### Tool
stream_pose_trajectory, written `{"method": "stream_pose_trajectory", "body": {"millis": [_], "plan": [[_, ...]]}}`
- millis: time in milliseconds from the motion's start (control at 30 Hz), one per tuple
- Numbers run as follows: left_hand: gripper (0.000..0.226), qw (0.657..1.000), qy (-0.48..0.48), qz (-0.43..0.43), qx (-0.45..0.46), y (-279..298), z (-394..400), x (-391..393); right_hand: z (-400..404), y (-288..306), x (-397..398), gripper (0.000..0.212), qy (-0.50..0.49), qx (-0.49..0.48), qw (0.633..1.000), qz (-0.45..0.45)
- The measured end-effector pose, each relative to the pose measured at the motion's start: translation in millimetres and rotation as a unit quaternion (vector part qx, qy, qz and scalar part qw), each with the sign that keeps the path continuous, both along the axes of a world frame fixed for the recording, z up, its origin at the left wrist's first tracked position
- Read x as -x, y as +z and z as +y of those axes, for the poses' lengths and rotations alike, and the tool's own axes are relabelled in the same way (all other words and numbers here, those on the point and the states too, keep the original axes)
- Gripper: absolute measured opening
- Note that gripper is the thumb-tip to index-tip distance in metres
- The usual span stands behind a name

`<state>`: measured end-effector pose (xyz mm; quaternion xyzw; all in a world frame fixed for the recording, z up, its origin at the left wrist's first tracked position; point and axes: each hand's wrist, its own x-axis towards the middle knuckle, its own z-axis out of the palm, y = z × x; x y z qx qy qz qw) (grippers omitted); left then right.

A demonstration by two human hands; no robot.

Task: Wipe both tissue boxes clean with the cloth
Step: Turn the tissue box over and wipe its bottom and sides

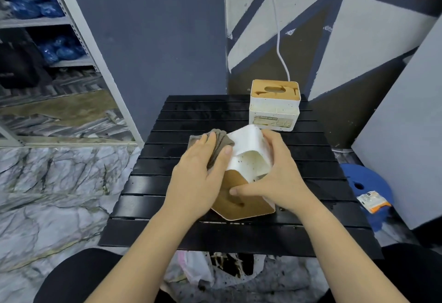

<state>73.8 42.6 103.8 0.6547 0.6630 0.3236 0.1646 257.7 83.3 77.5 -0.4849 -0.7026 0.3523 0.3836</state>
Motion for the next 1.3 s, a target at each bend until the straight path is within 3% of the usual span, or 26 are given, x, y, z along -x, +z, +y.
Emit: {"method": "stream_pose_trajectory", "body": {"millis": [133, 267, 367, 500, 633, 667, 733, 800, 900, 967, 1100, 1200, 1300], "plan": [[0.054, 0.96, 0.005, -0.281, 0.007, -7, 2, -9, -2, 41, 12, 0.125, 0.002, -0.121, 0.954, -0.273], [0.041, 0.913, 0.043, -0.402, -0.05, -11, -4, -21, 4, 46, 27, 0.123, 0.015, -0.129, 0.926, -0.354], [0.036, 0.906, 0.065, -0.409, -0.088, -17, -4, -19, 6, 38, 39, 0.125, 0.025, -0.124, 0.918, -0.376], [0.024, 0.91, 0.133, -0.386, -0.069, -29, 0, -10, 7, 39, 41, 0.15, 0.058, -0.105, 0.914, -0.387], [0.028, 0.835, 0.241, -0.493, -0.033, -28, 9, 7, 5, 58, -13, 0.162, 0.029, 0.006, 0.968, -0.251], [0.029, 0.834, 0.248, -0.491, -0.054, -24, 9, 11, 4, 56, -30, 0.161, 0.029, 0.047, 0.977, -0.206], [0.023, 0.874, 0.217, -0.417, -0.124, -10, 4, 11, 1, 44, -54, 0.161, 0.04, 0.119, 0.983, -0.133], [0.02, 0.925, 0.111, -0.323, -0.169, 0, -2, 3, -2, 22, -62, 0.162, 0.062, 0.159, 0.981, -0.095], [0.036, 0.988, -0.02, -0.086, -0.125, -3, -6, -10, -5, -8, -56, 0.161, 0.097, 0.171, 0.98, -0.039], [0.058, 0.992, -0.015, 0.029, -0.12, -6, -8, -16, -5, -22, -49, 0.151, 0.092, 0.15, 0.984, 0.004], [0.092, 0.984, 0.033, 0.152, -0.085, -5, 0, -30, -11, -37, -38, 0.125, 0.053, 0.1, 0.992, 0.054], [0.1, 0.972, 0.067, 0.217, -0.06, -14, 13, -43, -15, -45, -35, 0.12, 0.041, 0.083, 0.993, 0.071], [0.093, 0.967, 0.039, 0.231, -0.1, -20, 22, -61, -15, -46, -34, 0.11, 0.045, 0.07, 0.994, 0.077]]}}
